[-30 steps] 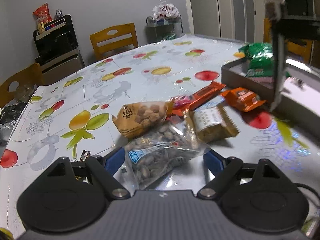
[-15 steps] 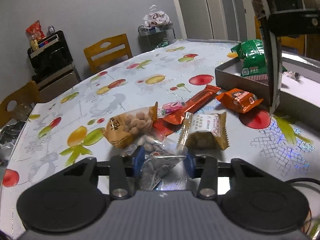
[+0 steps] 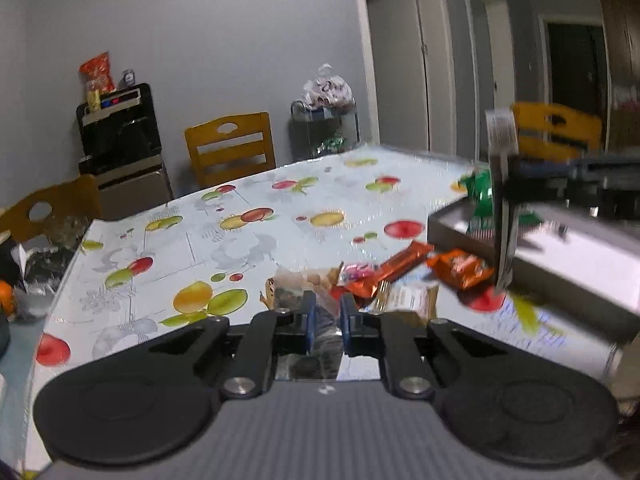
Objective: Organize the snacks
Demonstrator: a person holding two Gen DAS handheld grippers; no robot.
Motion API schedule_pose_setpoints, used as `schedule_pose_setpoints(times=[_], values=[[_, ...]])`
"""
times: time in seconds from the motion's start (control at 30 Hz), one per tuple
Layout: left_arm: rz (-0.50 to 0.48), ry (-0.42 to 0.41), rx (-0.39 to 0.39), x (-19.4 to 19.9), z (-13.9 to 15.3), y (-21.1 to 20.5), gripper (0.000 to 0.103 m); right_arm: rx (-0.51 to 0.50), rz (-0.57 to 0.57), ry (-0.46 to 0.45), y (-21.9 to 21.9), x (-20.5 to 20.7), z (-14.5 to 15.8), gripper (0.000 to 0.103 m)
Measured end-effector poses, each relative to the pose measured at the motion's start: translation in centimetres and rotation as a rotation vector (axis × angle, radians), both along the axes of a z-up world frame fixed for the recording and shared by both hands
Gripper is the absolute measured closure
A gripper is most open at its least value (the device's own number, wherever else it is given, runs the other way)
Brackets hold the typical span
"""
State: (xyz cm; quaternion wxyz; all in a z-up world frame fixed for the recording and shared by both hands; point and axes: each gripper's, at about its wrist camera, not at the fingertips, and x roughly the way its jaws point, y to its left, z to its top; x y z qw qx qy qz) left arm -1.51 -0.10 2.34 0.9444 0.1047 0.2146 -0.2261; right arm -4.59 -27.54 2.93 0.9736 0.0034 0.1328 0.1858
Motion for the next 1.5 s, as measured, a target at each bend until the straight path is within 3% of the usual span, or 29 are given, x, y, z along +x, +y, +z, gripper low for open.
schedule_pose_setpoints(times=[0.47,0.73,1.07,1.37,1.5], values=[[0.003,-0.032,-0.048,-0.8,2.1,0.3,0.102,-0.001,-0.018,-0.026,-0.9,-0.4,0.6,0.080],[0.009,0.009,-0.073,-0.1,1.5,0.0,0.103,0.006,-0.020,-0.030,-1.5,-0.5,0.7,0.080],[-0.037,-0.036,-0.073,-0.4,3.8,-1.5,0.103,0.027,-0.033,-0.022,-2.5,-0.7,1.0,0.080],[-0.105,0.011,0.015,-0.4,1.1,-4.3,0.103,0.041,-0.044,-0.007,-3.3,-0.3,0.6,0.080],[-0.144,-0.047,0.152,-2.2,-1.5,-6.9,0.103,0.043,-0.034,0.001,-3.2,-0.2,0.4,0.080]])
